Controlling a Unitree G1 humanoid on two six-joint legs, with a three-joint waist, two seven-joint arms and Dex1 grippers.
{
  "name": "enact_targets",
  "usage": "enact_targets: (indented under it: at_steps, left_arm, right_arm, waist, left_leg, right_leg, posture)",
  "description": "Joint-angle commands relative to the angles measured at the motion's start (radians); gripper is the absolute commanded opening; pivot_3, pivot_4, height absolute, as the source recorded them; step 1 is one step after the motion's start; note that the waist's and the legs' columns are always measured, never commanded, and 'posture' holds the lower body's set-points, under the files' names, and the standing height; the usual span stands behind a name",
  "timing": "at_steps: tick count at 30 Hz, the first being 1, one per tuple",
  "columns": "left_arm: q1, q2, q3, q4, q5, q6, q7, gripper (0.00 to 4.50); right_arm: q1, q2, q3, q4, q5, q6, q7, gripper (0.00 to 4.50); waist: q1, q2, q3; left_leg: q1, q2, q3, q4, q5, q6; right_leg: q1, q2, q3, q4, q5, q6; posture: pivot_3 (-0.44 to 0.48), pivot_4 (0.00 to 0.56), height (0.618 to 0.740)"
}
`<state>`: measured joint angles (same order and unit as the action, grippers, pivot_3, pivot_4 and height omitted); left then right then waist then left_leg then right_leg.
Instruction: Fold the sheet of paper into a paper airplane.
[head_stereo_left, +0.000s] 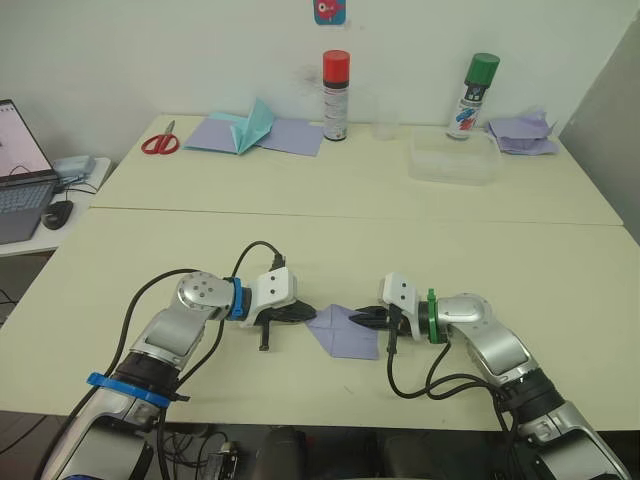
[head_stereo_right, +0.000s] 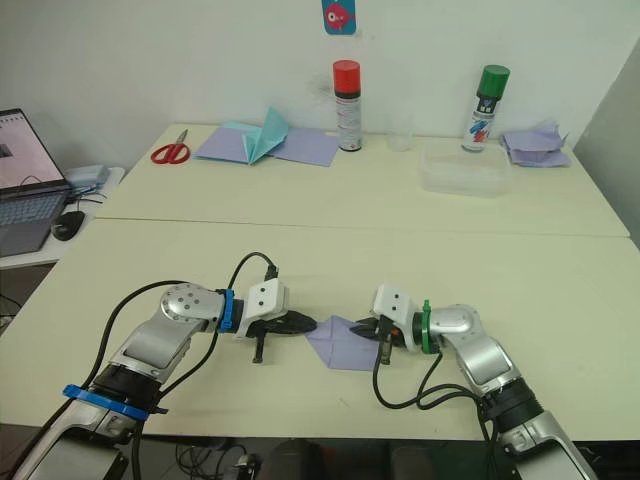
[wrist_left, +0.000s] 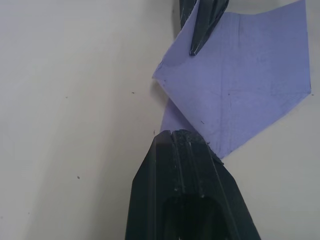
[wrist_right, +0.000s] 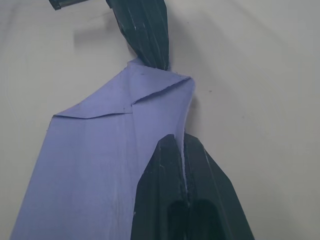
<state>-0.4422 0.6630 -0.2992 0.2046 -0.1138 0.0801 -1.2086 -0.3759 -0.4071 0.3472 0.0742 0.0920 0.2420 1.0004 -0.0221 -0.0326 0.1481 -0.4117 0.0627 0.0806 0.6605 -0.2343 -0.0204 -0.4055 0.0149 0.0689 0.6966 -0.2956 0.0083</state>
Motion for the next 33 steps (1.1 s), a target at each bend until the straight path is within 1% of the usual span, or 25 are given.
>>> enact_targets:
  at_steps: [1,3,6,8,11,18,25,28,30,33]
  left_arm:
    - [0.015,0.032,0.009,0.019,0.036,0.031,0.007,0.00]
    - [-0.006,0.022,0.055,-0.002,0.003,0.022,0.030,0.00]
    - [-0.014,0.007,0.104,-0.112,-0.078,0.081,0.021,0.00]
    - [-0.001,0.016,0.100,-0.179,-0.091,0.109,0.003,0.00]
    - [0.017,0.019,0.088,-0.233,-0.090,0.143,0.007,0.00]
    - [0.083,0.024,0.007,-0.178,0.025,0.091,0.031,0.00]
    - [0.081,-0.002,-0.021,-0.101,0.062,0.062,0.035,0.00]
    - [0.080,-0.004,-0.028,-0.093,0.063,0.065,0.027,0.00]
    - [0.080,-0.004,-0.031,-0.091,0.063,0.065,0.025,0.00]
    - [0.082,-0.005,-0.033,-0.087,0.064,0.064,0.029,0.00]
  right_arm:
    - [-0.001,-0.012,0.010,0.003,-0.028,-0.005,-0.012,0.01]
    - [-0.001,-0.013,0.014,0.000,-0.029,-0.005,-0.011,0.01]
    - [-0.003,-0.017,0.023,0.003,-0.034,-0.020,-0.009,0.01]
    - [-0.003,-0.017,0.024,0.004,-0.033,-0.022,-0.009,0.01]
    - [-0.004,-0.015,0.024,0.008,-0.032,-0.026,-0.007,0.01]
    - [-0.008,-0.016,0.029,0.008,-0.031,-0.031,-0.004,0.01]
    - [-0.007,-0.020,0.021,-0.005,-0.023,-0.024,-0.004,0.01]
    - [-0.013,-0.025,-0.011,-0.034,0.019,-0.009,0.014,0.59]
    - [-0.018,-0.028,-0.037,-0.060,0.058,-0.011,0.035,1.26]
    - [-0.026,-0.021,-0.084,-0.113,0.134,-0.055,0.070,2.42]
  waist:
    - [-0.002,0.000,0.000]
    - [-0.003,0.000,0.000]
    - [-0.004,0.000,0.001]
    - [-0.004,-0.001,0.001]
    - [-0.006,-0.001,0.001]
    - [-0.006,-0.001,0.001]
    - [-0.005,-0.001,0.000]
    - [-0.005,-0.001,0.000]
    - [-0.004,-0.001,0.000]
    - [-0.004,-0.001,0.000]
  left_leg:
    - [0.000,0.000,0.000,0.000,0.000,0.000]
    - [0.000,0.000,0.000,0.000,0.000,0.000]
    - [-0.001,0.000,0.000,0.000,0.000,0.000]
    - [-0.003,0.000,-0.001,0.000,0.000,0.000]
    - [-0.003,0.000,-0.001,0.000,0.000,0.000]
    - [-0.003,0.000,-0.001,0.000,0.000,0.000]
    - [-0.002,0.000,-0.001,0.000,0.000,0.000]
    - [-0.002,0.000,-0.001,0.000,0.000,0.000]
    - [-0.002,0.000,-0.001,0.000,0.000,0.000]
    - [-0.002,0.000,-0.001,0.000,0.000,0.000]
  right_leg:
    - [0.000,0.000,0.000,0.000,0.000,0.000]
    - [0.000,0.000,0.000,0.000,0.000,0.000]
    - [0.000,0.000,0.000,0.000,0.000,0.000]
    - [-0.002,0.000,-0.001,-0.001,0.000,0.000]
    - [-0.002,0.000,0.000,-0.001,0.000,0.000]
    - [-0.002,0.000,0.000,-0.001,0.000,0.000]
    - [-0.001,0.000,0.000,-0.001,0.000,0.000]
    - [-0.001,0.000,0.000,-0.001,0.000,0.000]
    - [-0.001,0.000,0.000,-0.001,0.000,0.000]
    - [-0.001,0.000,0.000,-0.001,0.000,0.000]
  posture:
    - [0.000,0.150,0.740]
    - [0.000,0.150,0.740]
    - [0.000,0.150,0.740]
    - [0.000,0.150,0.740]
    - [0.000,0.150,0.740]
    - [0.000,0.150,0.740]
    - [0.000,0.150,0.740]
    - [0.000,0.150,0.740]
    - [0.000,0.150,0.740]
    - [0.000,0.150,0.740]
